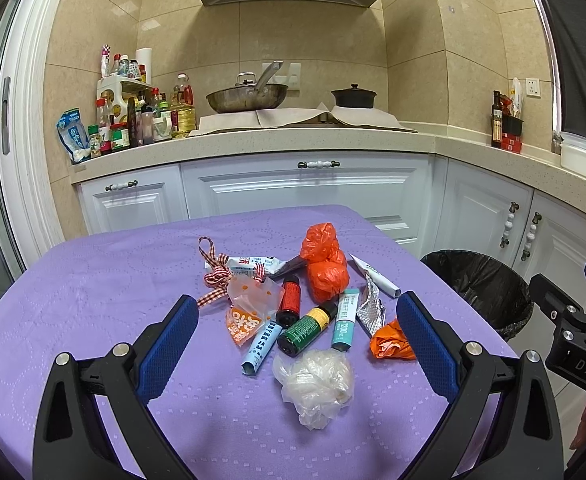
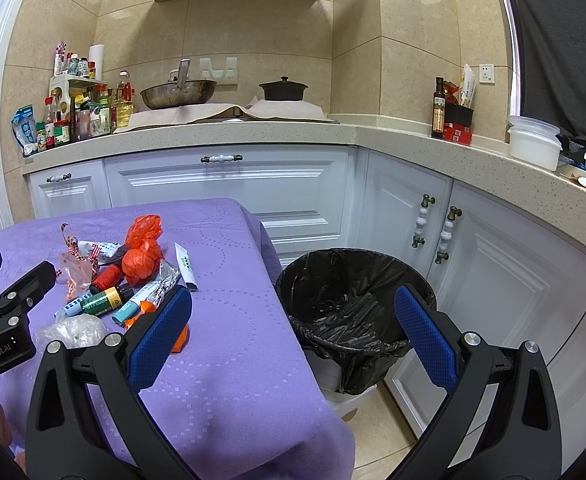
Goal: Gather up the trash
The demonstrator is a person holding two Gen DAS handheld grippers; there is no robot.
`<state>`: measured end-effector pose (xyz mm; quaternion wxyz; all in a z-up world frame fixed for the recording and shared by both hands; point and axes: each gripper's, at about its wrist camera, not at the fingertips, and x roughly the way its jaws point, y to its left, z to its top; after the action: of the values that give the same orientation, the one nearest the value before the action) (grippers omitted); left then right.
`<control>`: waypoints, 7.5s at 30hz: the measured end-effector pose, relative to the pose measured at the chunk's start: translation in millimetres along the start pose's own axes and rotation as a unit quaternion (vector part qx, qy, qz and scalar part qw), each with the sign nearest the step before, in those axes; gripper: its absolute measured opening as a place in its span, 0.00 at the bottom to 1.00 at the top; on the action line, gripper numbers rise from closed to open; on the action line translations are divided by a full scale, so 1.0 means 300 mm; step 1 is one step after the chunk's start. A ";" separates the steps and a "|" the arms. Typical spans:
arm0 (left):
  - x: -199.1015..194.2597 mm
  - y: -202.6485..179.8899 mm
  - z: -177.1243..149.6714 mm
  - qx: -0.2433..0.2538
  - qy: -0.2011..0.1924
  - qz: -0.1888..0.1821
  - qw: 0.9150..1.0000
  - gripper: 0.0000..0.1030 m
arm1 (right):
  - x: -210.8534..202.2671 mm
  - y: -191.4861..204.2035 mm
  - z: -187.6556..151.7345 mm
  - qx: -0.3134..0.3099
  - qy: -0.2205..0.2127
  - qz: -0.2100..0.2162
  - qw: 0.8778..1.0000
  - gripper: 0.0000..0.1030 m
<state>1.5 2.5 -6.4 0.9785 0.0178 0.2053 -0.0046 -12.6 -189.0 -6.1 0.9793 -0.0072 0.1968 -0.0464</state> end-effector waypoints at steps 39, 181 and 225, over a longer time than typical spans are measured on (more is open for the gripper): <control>0.007 -0.008 0.000 -0.001 0.003 -0.001 1.000 0.94 | -0.001 0.003 0.001 -0.001 0.000 0.001 1.000 0.96; 0.466 -0.471 0.189 0.030 0.091 -0.096 0.991 0.62 | 0.522 -0.390 0.006 0.081 0.061 -0.021 0.995 0.61; 0.266 0.250 -0.048 -0.056 0.146 0.049 0.987 0.62 | 0.462 0.379 -0.031 -0.040 0.185 0.167 0.968 0.16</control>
<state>69.9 77.9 -49.1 0.9367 -0.0267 0.3444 0.0577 121.0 -88.7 -71.6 0.9188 -0.0044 0.3744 0.1251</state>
